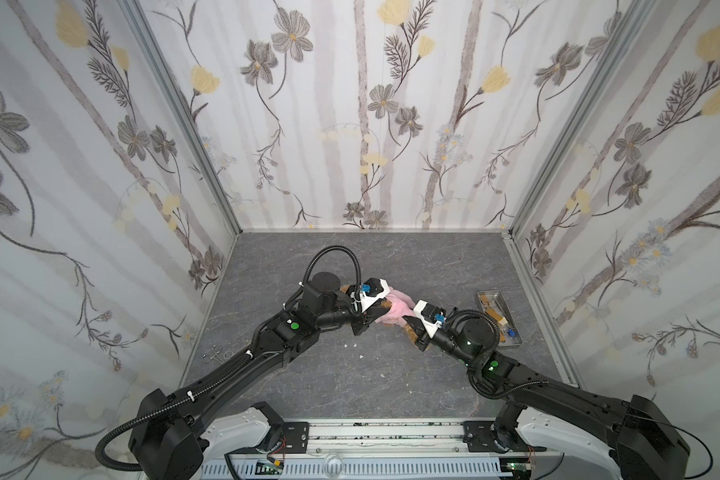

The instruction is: Dress the teddy bear

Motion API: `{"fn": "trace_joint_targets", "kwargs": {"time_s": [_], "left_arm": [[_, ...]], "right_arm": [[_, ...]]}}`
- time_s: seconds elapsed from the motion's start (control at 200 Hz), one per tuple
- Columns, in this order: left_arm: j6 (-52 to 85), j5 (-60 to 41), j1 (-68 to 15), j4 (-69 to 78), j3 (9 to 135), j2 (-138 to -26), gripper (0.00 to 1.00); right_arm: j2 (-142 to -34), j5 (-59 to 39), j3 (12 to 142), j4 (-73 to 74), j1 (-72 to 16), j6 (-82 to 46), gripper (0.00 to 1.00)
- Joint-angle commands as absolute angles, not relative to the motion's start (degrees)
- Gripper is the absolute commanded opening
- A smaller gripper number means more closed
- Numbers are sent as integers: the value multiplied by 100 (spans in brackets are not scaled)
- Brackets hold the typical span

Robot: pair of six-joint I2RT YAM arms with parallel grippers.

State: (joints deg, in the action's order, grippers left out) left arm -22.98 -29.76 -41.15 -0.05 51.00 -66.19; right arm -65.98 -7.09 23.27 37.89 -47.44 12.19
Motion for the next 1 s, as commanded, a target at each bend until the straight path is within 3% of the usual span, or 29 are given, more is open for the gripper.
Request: {"fn": "trace_joint_targets", "kwargs": {"time_s": [0.0,0.46,0.515,0.619,0.779,0.994], "left_arm": [[-2803,-2691,-4198,-590,5250,-6734,29],[-3231,-2533,-4543,-1002,5712,-7390,38],[-3181,-2689,-4542,-989,5751,-7448,30],[-2900,-2633,-4521,-872,5783,-7402,0],[-1693,-2749,-4164,278,5341,-6773,0],[439,-2689,-3798,2347,4599,-6236,0]], "right_arm": [[-6566,-1210,2497,3849,-4740,1498,0],[-6944,-2098,2889,4078,-4745,1167,0],[-6987,-2080,2826,4276,-4737,1047,0],[-6909,-1831,2566,4531,-4653,875,0],[-6461,-1051,1934,5087,-4192,185,0],[-6410,-45,1459,5714,-4198,-971,0]]}}
